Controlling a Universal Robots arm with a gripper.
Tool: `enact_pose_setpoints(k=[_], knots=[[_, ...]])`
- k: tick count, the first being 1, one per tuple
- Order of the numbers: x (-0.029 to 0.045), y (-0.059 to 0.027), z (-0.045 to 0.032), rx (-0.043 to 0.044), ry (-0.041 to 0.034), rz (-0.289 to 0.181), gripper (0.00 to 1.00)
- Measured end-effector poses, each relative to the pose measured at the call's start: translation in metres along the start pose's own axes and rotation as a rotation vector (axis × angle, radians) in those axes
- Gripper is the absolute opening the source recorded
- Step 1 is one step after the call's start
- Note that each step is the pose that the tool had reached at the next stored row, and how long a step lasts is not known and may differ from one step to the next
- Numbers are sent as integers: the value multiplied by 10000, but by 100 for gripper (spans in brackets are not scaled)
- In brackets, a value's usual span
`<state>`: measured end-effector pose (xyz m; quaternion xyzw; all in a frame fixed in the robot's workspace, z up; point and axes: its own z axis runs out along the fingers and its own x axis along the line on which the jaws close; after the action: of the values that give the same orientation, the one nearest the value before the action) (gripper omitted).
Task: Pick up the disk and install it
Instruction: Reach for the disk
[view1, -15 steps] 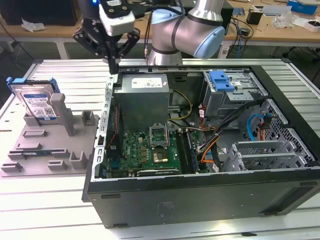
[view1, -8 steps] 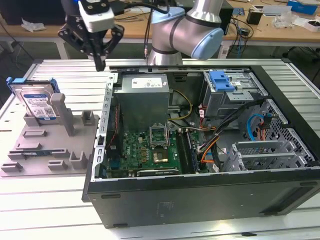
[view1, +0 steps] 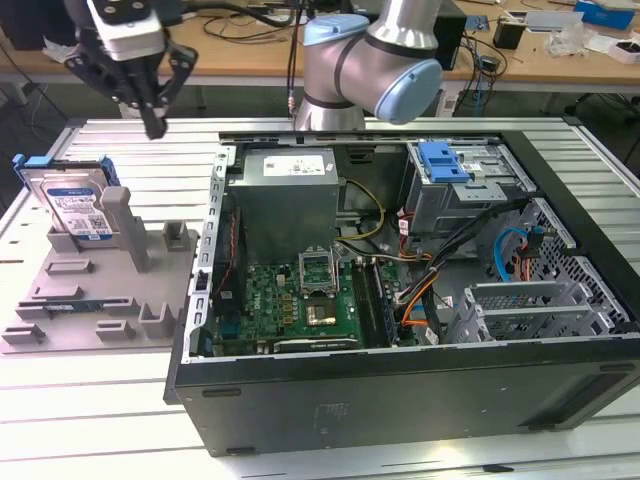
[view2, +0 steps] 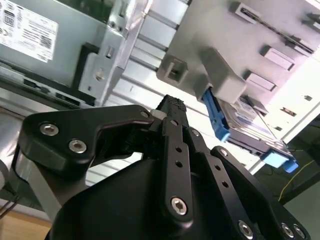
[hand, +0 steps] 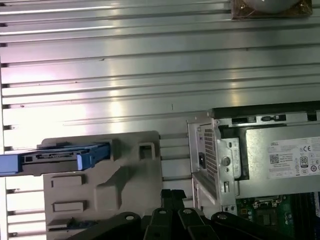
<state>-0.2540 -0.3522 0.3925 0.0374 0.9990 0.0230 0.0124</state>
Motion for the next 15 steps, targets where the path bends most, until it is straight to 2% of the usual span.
enact_pose_setpoints(k=[5, 9, 13, 15], knots=[[231, 22, 0, 0, -1, -1, 11], [541, 83, 2, 0, -1, 0, 11], [689, 125, 5, 0, -1, 1, 11], [855, 179, 9, 0, -1, 1, 11]])
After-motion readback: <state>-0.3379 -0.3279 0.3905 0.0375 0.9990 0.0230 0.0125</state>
